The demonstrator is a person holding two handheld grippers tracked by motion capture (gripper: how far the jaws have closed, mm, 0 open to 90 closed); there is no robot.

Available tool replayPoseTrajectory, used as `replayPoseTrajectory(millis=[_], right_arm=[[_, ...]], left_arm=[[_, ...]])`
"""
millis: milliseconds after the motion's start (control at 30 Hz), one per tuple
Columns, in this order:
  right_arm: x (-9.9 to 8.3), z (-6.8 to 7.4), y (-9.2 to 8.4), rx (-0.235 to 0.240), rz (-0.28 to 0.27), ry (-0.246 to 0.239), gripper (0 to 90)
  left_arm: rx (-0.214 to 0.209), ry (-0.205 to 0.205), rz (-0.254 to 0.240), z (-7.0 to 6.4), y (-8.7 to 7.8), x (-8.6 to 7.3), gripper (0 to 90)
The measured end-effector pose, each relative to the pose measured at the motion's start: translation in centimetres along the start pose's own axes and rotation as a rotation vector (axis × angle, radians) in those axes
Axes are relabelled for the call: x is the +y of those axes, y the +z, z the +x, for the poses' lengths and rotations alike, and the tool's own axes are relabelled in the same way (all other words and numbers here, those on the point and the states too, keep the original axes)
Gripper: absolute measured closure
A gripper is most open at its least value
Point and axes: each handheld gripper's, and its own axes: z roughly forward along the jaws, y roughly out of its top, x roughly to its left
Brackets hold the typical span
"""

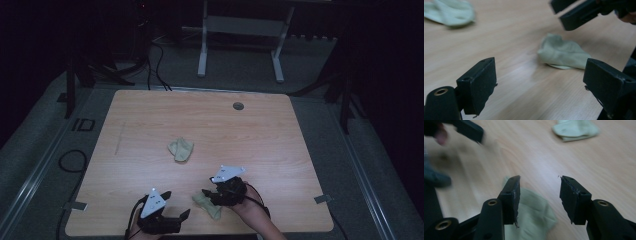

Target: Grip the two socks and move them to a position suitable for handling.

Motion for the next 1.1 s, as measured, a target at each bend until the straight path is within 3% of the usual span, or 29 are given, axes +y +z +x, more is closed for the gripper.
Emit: replayPoseTrajectory(millis=[100,200,367,433,500,533,600,733,867,1100], right_arm=[[-0.1,-0.3,1.0,0.048,0.03,0.007,48.4],[-0.3,0.4,1.5,0.088,0.038,-0.043,48.0],[0.1,1.5,2.6,0.125,0.075,-0.14,46.4],[0.2,1.6,3.2,0.134,0.101,-0.175,54.7],[0.3,1.6,3.7,0.125,0.121,-0.198,72.7],[0.3,1.6,3.8,0.12,0.132,-0.202,80.1],[0.4,1.6,3.4,0.103,0.118,-0.194,83.7],[0.6,1.6,2.3,0.103,0.069,-0.179,84.3],[0.6,1.4,1.1,0.104,0.029,-0.163,84.2],[0.1,1.0,0.2,0.09,0.014,-0.148,84.0]], left_arm=[[0.003,0.024,0.053,-0.5,1.0,0.0,14.3],[0.001,0.036,0.056,-0.6,1.0,-0.1,14.3],[-0.001,0.006,0.037,-0.1,0.7,0.0,15.1],[0.001,0.002,0.042,0.0,0.8,-0.1,15.1],[-0.004,0.0,0.049,0.1,0.9,-0.1,15.1],[-0.01,-0.001,0.054,0.1,1.0,-0.1,15.1],[-0.014,0.009,0.066,0.0,1.1,-0.1,15.8],[-0.036,0.023,0.091,-0.1,1.8,-0.1,19.9],[-0.056,0.009,0.1,0.0,2.7,0.5,23.2],[-0.109,0.036,0.149,0.9,4.9,1.8,37.6]])
